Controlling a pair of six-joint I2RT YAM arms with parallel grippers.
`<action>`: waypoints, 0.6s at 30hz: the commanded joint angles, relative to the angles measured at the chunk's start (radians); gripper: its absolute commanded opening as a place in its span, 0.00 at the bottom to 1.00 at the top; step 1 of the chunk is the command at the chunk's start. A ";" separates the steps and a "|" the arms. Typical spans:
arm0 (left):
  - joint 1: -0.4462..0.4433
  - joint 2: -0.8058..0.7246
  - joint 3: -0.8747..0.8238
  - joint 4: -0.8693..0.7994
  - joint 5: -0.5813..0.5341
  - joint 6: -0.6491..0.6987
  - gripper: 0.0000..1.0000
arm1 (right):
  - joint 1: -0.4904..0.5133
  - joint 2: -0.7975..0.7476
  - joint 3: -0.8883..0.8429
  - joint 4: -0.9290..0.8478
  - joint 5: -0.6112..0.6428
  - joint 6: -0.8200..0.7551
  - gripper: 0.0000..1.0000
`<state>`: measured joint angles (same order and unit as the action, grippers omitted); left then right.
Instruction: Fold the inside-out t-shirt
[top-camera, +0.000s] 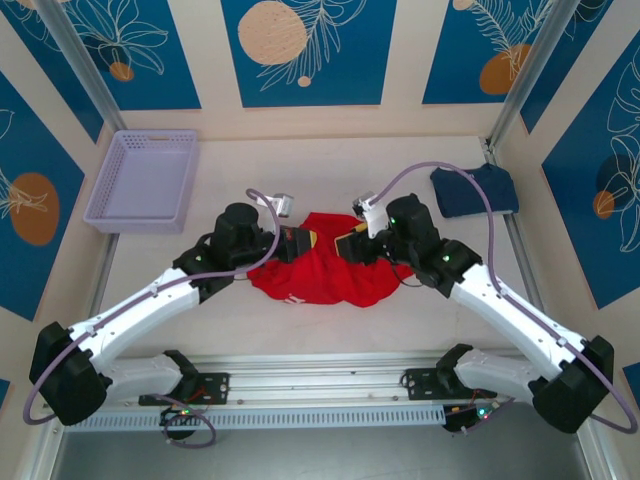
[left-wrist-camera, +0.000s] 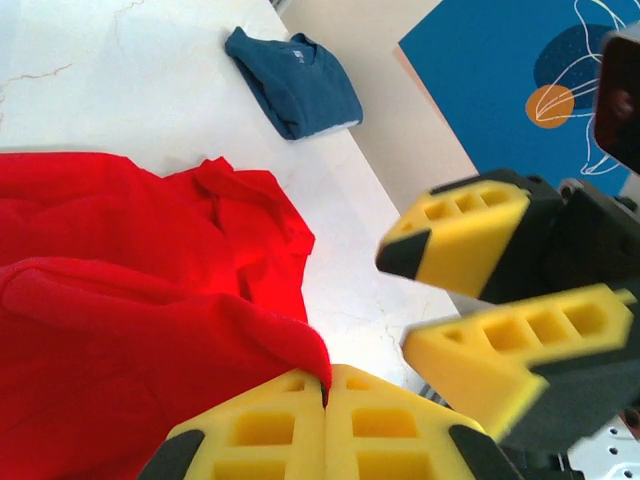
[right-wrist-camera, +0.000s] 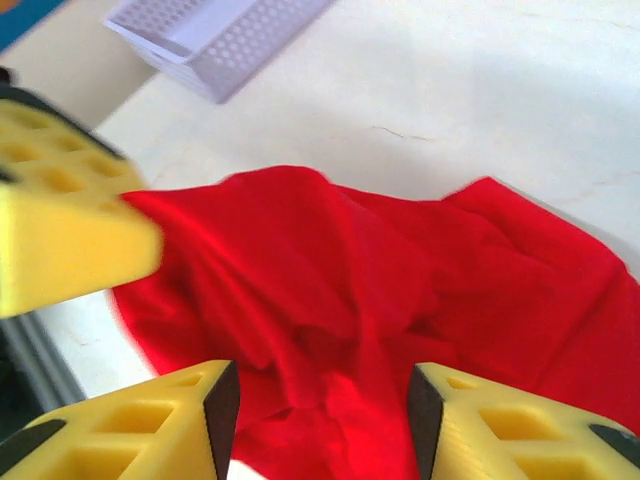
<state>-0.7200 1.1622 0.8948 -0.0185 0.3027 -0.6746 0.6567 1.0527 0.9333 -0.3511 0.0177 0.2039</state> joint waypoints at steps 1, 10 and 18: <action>0.007 -0.016 0.022 -0.003 0.000 -0.001 0.00 | 0.012 -0.020 -0.069 0.074 -0.110 -0.029 0.47; 0.007 -0.045 0.016 -0.019 0.003 0.004 0.00 | 0.011 0.080 -0.128 0.212 -0.177 -0.026 0.46; 0.008 -0.060 0.008 -0.040 -0.027 0.017 0.00 | 0.009 0.139 -0.061 0.173 -0.180 -0.049 0.04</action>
<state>-0.7200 1.1328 0.8948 -0.0475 0.2981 -0.6739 0.6640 1.2037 0.8196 -0.1642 -0.1497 0.1711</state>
